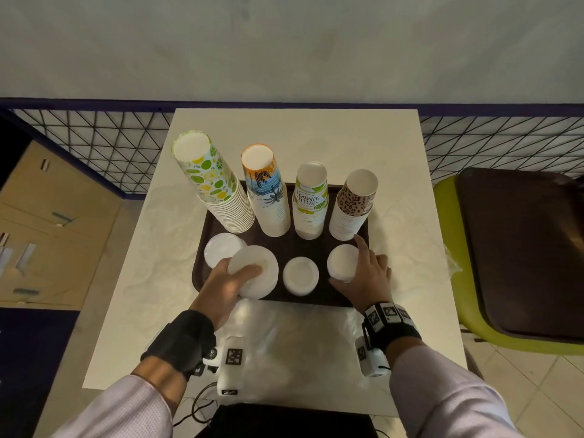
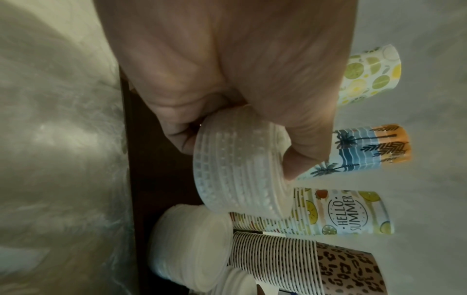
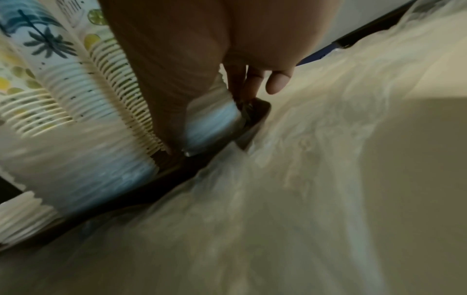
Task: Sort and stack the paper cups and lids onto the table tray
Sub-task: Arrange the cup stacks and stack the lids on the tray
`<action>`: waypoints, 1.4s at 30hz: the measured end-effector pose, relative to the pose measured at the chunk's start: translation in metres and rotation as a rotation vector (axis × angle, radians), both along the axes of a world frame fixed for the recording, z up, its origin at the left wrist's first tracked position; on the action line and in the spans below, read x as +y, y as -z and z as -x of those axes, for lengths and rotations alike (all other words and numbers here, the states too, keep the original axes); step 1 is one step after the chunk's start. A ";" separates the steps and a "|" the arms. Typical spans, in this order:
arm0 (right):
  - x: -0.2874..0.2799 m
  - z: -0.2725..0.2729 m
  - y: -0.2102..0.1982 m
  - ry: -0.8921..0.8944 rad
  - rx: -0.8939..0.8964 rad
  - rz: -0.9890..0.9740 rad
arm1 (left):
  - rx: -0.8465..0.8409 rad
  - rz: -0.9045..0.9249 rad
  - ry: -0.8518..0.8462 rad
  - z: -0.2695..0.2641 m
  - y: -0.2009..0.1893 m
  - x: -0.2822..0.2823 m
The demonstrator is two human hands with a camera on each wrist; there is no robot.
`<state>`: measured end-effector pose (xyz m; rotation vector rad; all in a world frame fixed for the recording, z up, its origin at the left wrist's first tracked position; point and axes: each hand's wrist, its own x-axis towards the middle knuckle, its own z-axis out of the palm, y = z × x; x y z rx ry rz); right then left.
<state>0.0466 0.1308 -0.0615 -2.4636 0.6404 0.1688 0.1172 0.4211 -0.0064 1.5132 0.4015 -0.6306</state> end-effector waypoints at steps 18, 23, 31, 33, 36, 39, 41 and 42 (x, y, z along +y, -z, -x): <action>0.000 -0.001 -0.002 -0.047 -0.039 0.033 | 0.067 0.117 -0.104 0.008 0.007 -0.004; -0.004 -0.001 -0.002 -0.022 -0.041 -0.056 | 0.076 0.134 -0.131 0.010 0.009 -0.005; 0.003 0.004 -0.004 0.089 -0.160 -0.136 | 0.071 0.111 -0.117 0.013 0.008 -0.008; 0.004 0.002 -0.005 0.093 -0.137 -0.141 | 0.072 0.104 -0.117 0.014 0.007 -0.009; 0.005 0.002 -0.008 0.090 -0.110 -0.160 | 0.086 0.111 -0.126 0.015 0.005 -0.010; 0.003 0.006 -0.009 0.040 -0.127 -0.135 | 0.090 0.130 -0.132 0.015 0.004 -0.010; 0.002 0.013 -0.016 0.016 -0.180 -0.086 | 0.086 0.144 -0.145 0.014 0.007 -0.007; 0.001 0.018 -0.021 0.011 -0.244 -0.046 | 0.085 0.154 -0.147 0.014 0.008 -0.006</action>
